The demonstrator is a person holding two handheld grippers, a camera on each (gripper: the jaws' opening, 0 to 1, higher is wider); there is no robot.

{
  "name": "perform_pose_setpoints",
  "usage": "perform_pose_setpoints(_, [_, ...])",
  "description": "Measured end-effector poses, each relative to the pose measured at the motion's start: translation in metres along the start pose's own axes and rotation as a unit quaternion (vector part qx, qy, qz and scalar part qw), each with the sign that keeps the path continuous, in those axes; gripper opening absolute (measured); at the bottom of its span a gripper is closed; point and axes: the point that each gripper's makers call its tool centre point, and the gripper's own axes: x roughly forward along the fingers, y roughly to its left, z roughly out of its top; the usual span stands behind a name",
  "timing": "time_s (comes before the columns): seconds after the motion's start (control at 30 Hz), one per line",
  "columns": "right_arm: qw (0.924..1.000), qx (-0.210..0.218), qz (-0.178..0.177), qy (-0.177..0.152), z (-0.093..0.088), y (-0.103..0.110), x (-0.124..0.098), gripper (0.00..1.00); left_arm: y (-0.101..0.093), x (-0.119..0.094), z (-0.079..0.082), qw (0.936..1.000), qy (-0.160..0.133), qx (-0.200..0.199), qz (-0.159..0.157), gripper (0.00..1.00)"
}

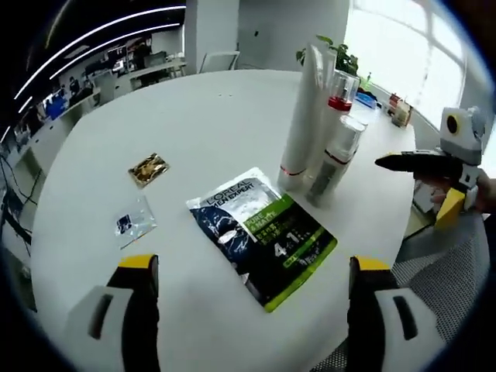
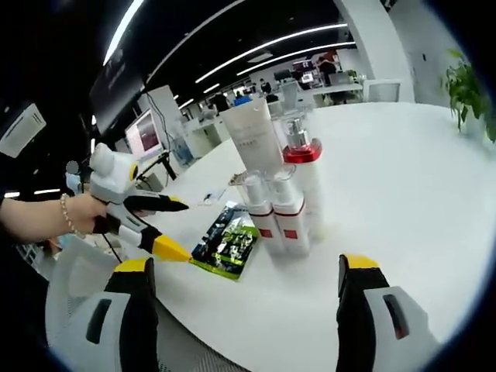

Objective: Arrange the skincare products in the storage area until every visible bottle or jar stands upright without overlapping.

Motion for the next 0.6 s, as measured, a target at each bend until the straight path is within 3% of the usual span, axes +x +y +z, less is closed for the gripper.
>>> perform_pose_setpoints(0.43, [0.9997, 0.0, -0.018, -0.018, 0.004, -0.01, -0.005, 0.96, 0.009, -0.052, -0.011, 0.9966, -0.046, -0.063, 0.024, 0.99])
perform_pose_setpoints(0.6, [0.9997, -0.001, -0.014, -0.017, 0.002, -0.008, -0.005, 0.96, 0.025, -0.066, -0.025, 0.9945, -0.052, -0.08, 0.044, 0.99])
